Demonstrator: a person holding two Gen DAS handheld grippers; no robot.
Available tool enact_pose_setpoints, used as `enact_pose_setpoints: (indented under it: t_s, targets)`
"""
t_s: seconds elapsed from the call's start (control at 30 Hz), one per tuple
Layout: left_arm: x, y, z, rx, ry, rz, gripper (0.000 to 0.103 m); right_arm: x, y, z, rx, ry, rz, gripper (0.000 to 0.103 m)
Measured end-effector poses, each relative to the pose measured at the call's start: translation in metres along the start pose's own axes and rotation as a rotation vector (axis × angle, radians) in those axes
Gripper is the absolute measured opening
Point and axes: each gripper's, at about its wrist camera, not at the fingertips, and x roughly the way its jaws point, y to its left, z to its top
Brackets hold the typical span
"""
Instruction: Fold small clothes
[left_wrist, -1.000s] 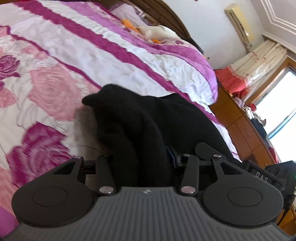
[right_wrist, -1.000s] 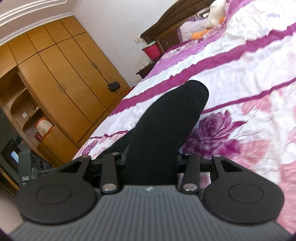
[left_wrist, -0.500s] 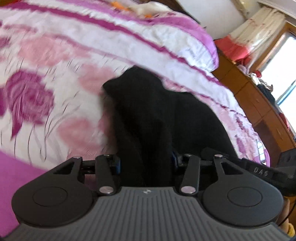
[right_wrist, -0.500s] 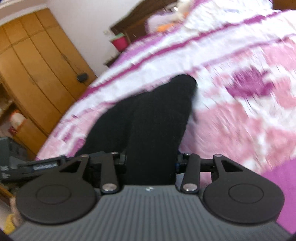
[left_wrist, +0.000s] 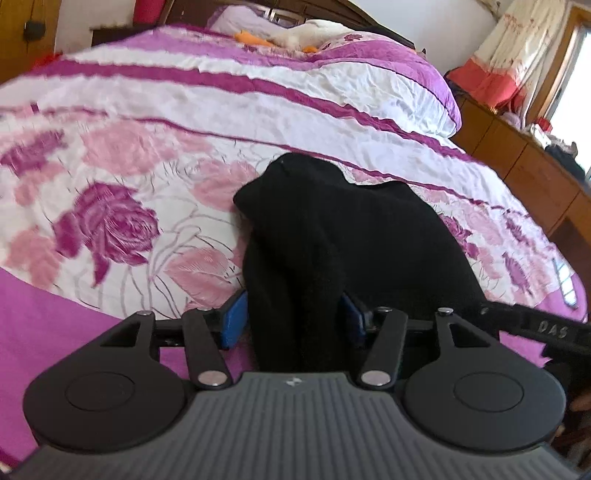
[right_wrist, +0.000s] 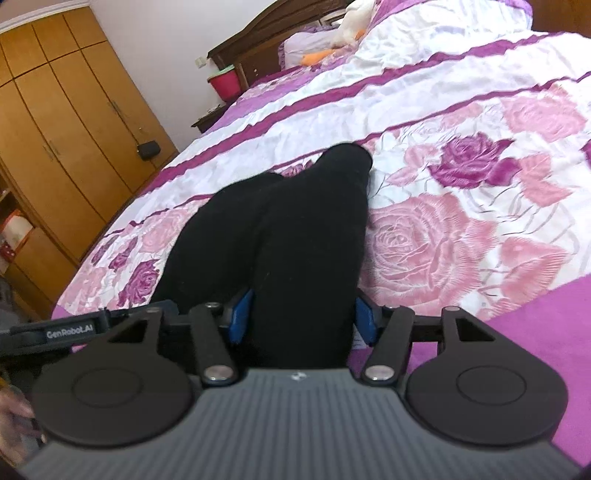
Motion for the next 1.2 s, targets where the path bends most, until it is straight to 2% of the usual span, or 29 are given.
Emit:
enact_pose_setpoints:
  t_s: [0.1, 0.23, 0.37, 0.53, 0.6, 0.87, 1.2]
  targets:
    - [-0.012, -0.011, -0.001, 0.020, 0.001, 0.036, 0.075, -0.020, 0.005, -0.001, -0.015, -0.033, 0.002, 0.060]
    - [-0.028, -0.023, -0.006, 0.036, -0.003, 0.055, 0.076, -0.045, 0.018, -0.001, -0.057, -0.063, 0.029, 0.060]
    - [-0.043, -0.033, -0.010, 0.044, -0.021, 0.066, 0.085, -0.067, 0.037, -0.004, -0.146, -0.096, 0.000, 0.060]
    - [-0.058, -0.048, -0.019, 0.086, -0.048, 0.094, 0.097, -0.089, 0.049, -0.014, -0.198, -0.153, -0.001, 0.071]
    - [-0.059, -0.054, -0.025, 0.107, -0.038, 0.116, 0.098, -0.090, 0.047, -0.019, -0.198, -0.155, -0.014, 0.071]
    - [-0.045, -0.061, -0.051, 0.100, 0.005, 0.183, 0.100, -0.071, 0.042, -0.055, -0.272, -0.125, -0.174, 0.072]
    - [-0.013, -0.060, -0.067, 0.123, 0.085, 0.237, 0.100, -0.043, 0.036, -0.070, -0.243, -0.014, -0.191, 0.072]
